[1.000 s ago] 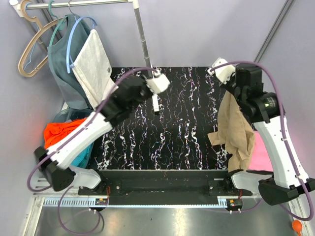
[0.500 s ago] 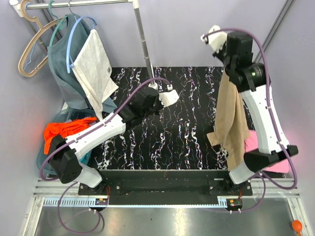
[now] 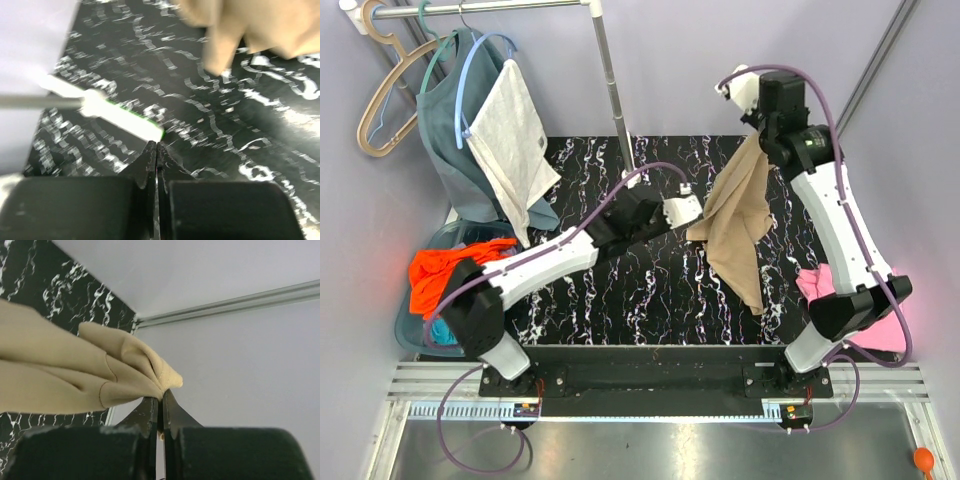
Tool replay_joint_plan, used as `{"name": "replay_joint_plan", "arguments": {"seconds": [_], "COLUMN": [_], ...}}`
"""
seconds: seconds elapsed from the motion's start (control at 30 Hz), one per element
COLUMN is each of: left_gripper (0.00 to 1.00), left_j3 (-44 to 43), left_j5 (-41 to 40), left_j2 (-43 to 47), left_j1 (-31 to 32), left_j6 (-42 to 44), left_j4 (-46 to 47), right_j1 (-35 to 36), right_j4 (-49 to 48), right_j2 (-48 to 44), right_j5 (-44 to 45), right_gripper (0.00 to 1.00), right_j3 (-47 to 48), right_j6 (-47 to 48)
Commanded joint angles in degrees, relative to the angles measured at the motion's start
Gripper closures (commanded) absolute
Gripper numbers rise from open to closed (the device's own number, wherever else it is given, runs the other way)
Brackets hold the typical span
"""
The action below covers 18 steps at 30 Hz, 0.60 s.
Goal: Fold and stack the t-shirts
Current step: Flatten the tshirt out
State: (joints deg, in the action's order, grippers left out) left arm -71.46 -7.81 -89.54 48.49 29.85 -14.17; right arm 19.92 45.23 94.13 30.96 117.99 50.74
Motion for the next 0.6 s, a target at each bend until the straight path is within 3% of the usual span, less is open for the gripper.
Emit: {"name": "replay_joint_plan", "arguments": {"seconds": [0.0,0.27,0.47,0.57], "left_gripper": [1.00,1.00,1.00,0.88], "left_j3": [-4.8,-7.9,-10.4,-12.0], "left_j5": [5.3,11.5,14.8,17.7], "left_j2": [-5.4,-12.3,-17.5,-20.2], "left_j1": [1.3,1.3,1.3,1.1], "left_j6": [-1.3,0.9,2.8,2.3], "left_j4": [1.6,1.9,1.8,2.0], "right_j1": [-0.3,-0.3,-0.5,-0.5], "right_j4": [-5.4,-9.3,-10.8,-11.0], "right_j2": [-5.3,-11.2,-12.1,-11.9], "right_j5": [1.1,2.1,2.7,2.5], "right_gripper": [1.00,1.00,1.00,1.00], "right_j3": [-10.0,-29.0,-32.1,-31.9], "right_j6": [2.1,3.2,4.8,4.8]}}
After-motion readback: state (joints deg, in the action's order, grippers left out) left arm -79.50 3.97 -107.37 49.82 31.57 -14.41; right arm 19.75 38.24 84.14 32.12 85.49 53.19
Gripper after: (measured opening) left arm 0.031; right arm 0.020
